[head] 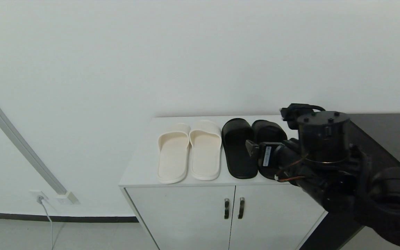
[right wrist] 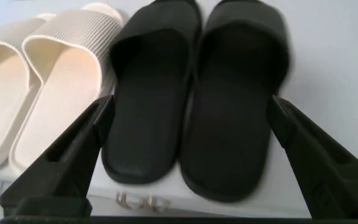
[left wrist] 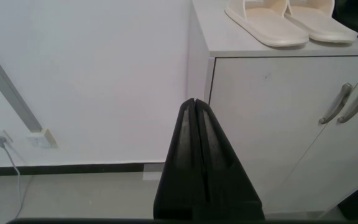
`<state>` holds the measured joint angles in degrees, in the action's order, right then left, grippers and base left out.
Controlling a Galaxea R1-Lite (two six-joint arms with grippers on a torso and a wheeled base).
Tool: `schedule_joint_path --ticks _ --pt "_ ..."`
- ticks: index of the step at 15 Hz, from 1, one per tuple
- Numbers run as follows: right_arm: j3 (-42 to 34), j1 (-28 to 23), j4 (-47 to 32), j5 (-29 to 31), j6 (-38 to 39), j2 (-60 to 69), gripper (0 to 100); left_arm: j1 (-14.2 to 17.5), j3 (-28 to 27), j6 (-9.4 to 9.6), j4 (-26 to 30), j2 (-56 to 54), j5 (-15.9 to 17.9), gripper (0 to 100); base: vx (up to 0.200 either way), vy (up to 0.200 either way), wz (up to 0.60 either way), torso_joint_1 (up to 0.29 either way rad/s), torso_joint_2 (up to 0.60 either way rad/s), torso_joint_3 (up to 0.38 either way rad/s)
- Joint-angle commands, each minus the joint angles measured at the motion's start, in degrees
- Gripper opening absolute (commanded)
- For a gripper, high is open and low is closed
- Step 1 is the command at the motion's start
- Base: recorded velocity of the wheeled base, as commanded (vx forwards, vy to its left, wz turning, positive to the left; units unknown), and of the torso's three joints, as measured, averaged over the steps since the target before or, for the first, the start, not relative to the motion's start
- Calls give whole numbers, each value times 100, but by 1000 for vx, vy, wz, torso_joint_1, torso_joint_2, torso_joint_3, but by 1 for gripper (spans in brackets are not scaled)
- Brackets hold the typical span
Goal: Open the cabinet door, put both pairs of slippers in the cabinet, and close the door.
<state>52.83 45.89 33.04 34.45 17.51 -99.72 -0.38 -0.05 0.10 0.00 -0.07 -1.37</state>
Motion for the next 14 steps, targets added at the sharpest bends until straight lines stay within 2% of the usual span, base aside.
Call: schedule_joint_path --ticks 1,3,11,14 --pt "535 -168 10 53 -28 -795 100 3 -4 -1 0 7 -4 0 0 0 0 0 0 0" --pt "834 -308 19 202 -45 -1146 100 3 -4 -1 0 7 -4 0 0 0 0 0 0 0" --pt "1836 -783 27 176 -538 -2008 100 3 -4 -1 0 7 -4 0 0 0 0 0 0 0" --pt "2047 -853 265 158 -784 -2262 100 3 5 -1 0 7 -4 0 0 0 0 0 0 0"
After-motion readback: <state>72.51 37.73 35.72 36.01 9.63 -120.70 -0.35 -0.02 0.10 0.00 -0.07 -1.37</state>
